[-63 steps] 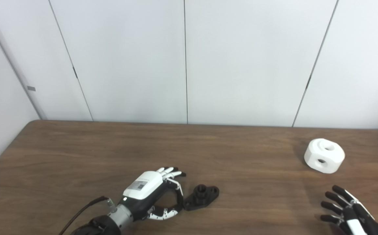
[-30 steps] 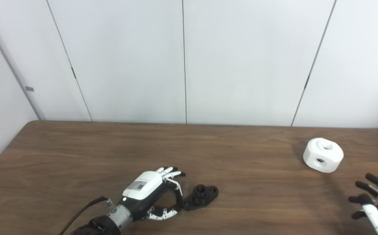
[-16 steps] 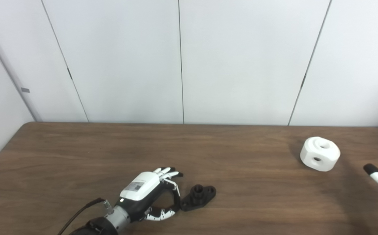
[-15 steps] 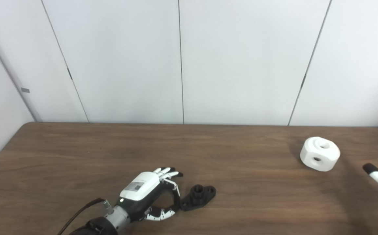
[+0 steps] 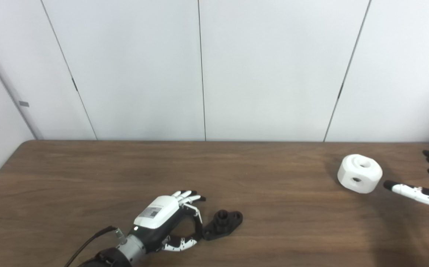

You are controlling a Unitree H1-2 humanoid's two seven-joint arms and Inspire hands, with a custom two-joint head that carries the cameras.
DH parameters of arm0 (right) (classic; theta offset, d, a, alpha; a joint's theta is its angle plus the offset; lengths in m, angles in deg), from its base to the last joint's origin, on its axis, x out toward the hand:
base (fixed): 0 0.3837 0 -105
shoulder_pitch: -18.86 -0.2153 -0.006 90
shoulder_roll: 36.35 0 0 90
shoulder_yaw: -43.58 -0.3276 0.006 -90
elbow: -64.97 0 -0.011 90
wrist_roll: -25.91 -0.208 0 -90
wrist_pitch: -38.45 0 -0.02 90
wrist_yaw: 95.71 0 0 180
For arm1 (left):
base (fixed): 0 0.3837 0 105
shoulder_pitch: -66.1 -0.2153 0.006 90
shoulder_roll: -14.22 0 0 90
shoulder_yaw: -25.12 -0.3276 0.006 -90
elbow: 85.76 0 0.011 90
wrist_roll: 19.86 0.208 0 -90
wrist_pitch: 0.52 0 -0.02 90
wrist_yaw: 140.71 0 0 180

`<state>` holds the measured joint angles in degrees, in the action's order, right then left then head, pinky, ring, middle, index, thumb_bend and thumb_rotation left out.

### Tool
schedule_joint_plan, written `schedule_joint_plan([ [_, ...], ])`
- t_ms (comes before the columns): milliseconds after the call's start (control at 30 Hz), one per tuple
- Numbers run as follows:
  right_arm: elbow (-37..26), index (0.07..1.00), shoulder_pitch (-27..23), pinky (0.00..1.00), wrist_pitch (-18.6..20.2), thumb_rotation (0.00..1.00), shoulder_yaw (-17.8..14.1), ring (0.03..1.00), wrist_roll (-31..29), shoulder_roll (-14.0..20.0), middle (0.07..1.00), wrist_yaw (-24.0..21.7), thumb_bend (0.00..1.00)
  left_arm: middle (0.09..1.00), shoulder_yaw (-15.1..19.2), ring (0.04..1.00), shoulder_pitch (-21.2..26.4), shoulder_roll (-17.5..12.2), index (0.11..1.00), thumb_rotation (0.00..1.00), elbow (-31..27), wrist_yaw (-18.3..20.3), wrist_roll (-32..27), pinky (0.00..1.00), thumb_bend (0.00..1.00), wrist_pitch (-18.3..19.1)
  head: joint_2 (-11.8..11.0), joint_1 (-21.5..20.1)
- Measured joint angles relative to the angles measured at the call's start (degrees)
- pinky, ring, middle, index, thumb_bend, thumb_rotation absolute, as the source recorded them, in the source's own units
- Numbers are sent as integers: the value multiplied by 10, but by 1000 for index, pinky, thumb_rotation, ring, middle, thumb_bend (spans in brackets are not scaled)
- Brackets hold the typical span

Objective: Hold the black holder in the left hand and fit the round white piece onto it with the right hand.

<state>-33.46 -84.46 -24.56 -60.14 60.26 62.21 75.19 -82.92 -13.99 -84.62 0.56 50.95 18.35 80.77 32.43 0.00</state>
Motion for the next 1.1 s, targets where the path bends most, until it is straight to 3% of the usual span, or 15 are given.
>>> schedule_joint_plan([
  [267, 68, 927, -22, 619, -19, 502, 77, 897, -15, 52, 951, -9, 959, 907, 3, 972, 2, 0, 483, 49, 10, -6, -1, 1000, 514, -17, -2, -4],
  [400, 102, 922, -35, 655, -45, 567, 102, 923, -28, 59, 956, -10, 999, 904, 3, 967, 1, 0, 483, 49, 11, -8, -1, 1000, 515, -19, -4, -5],
  [533, 119, 904, -48, 663, -67, 548, 128, 922, -39, 59, 945, -14, 1000, 903, 3, 963, 1, 0, 483, 48, 12, -10, -1, 1000, 515, -21, -4, -5],
  [800, 160, 898, -83, 678, -95, 529, 151, 928, -43, 60, 953, -12, 995, 904, 3, 963, 1, 0, 483, 48, 18, -18, -1, 1000, 515, -31, -9, -6],
  [1100, 194, 898, -104, 681, -98, 526, 166, 927, -42, 60, 952, -2, 978, 904, 3, 964, 1, 0, 483, 48, 18, -18, -1, 1000, 515, -33, -10, -7],
])
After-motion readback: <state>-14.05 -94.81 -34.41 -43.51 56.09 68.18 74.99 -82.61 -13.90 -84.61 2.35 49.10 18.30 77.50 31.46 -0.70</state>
